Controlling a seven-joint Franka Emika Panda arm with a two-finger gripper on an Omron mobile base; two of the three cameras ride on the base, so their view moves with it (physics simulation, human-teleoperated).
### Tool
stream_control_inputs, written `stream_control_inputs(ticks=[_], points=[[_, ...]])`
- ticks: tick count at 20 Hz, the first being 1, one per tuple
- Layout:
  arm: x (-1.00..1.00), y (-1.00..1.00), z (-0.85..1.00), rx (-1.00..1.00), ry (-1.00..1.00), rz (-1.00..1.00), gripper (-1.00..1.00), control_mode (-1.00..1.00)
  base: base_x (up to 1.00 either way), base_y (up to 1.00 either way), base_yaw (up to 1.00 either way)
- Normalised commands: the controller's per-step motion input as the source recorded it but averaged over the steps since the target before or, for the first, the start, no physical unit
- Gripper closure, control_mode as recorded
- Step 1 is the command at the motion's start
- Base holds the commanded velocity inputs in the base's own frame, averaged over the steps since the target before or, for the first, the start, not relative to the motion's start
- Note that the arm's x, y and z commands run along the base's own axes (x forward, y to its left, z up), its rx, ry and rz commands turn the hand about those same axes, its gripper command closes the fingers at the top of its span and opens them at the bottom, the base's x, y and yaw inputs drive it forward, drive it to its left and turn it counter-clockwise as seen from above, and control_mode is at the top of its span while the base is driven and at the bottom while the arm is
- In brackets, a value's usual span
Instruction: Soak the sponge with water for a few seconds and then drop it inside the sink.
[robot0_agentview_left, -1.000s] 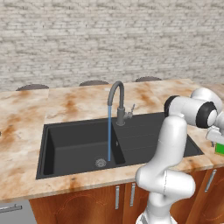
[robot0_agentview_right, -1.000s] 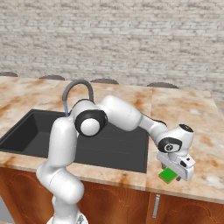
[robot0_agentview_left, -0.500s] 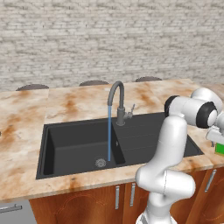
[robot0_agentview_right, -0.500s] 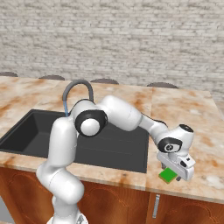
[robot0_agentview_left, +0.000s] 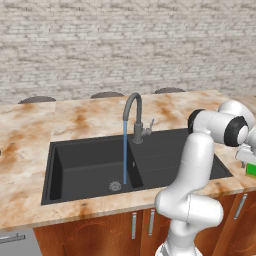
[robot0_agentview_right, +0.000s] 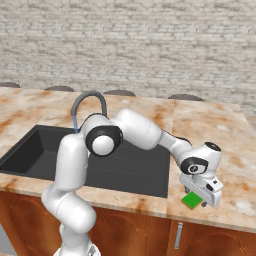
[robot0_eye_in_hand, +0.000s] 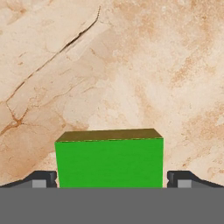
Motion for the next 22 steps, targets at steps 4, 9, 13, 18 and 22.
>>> stream_control_inputs(ticks=[4,9,13,18,22], points=[[0.0,0.0,0.0,0.0,0.0,0.0,-1.0,-1.0,0.0,0.0,0.0],[0.0,0.0,0.0,0.0,0.0,0.0,1.0,-1.0,0.0,0.0,0.0],[0.0,0.0,0.0,0.0,0.0,0.0,1.0,-1.0,0.0,0.0,0.0],[0.0,0.0,0.0,0.0,0.0,0.0,1.0,-1.0,0.0,0.0,0.0],[0.0,0.0,0.0,0.0,0.0,0.0,1.0,-1.0,0.0,0.0,0.0]])
